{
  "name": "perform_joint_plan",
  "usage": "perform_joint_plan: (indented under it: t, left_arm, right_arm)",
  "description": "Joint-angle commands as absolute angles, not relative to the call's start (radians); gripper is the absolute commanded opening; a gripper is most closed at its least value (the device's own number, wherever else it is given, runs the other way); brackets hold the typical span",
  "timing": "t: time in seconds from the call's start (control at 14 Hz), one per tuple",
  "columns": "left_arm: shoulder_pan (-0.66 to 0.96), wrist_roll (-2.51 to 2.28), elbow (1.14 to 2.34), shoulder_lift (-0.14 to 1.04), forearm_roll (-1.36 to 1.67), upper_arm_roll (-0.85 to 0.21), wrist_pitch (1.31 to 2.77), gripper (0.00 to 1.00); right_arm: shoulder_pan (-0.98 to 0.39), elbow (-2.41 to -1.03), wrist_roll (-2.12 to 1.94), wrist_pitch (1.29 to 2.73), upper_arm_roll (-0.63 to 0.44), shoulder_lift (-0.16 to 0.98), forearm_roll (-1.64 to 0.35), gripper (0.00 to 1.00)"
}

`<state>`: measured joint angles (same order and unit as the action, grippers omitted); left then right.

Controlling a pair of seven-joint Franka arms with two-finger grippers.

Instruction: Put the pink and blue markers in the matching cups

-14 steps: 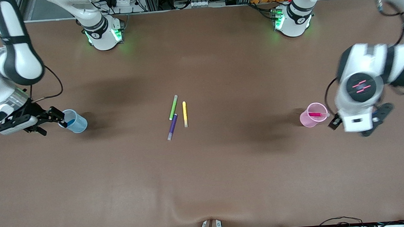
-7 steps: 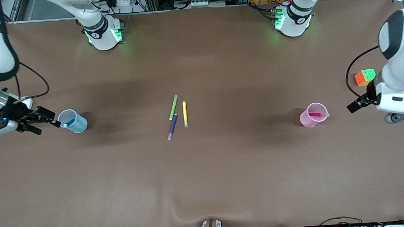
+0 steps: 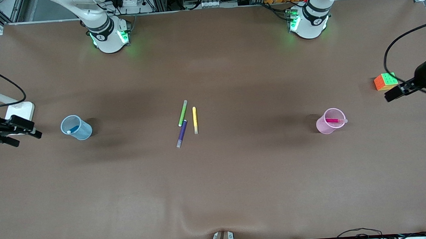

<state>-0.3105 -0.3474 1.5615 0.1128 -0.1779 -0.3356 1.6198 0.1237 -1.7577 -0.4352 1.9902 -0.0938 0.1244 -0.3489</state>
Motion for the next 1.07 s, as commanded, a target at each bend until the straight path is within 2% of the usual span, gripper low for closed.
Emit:
perform_joint_plan:
  t: [0.0,0.29,0.72,1.0]
  left_arm:
    - [-0.314,-0.313,1.534,0.103,-0.166,-0.344,1.563,1.0]
    - [-0.314,-0.157,1.468,0.101,-0.157,-0.345,1.482,1.0]
    - [-0.376,-0.063,1.479,0.038,-0.009,-0.341,1.427,1.0]
    - [-0.341,-0.066,1.544,-0.06,-0.002,-0.316,1.425,1.0]
  right_arm:
    - [0.13,-1.692,-0.344,1.906,-0.083,0.129,-0.278,1.0]
    - [0.13,-1.628,-0.337,1.737,-0.083,0.091,-0.207,1.0]
    - [0.094,-1.364,-0.336,1.522,-0.075,0.1,-0.066,1.0]
    - [0.066,-1.333,-0.339,1.503,-0.071,0.095,-0.055,1.0]
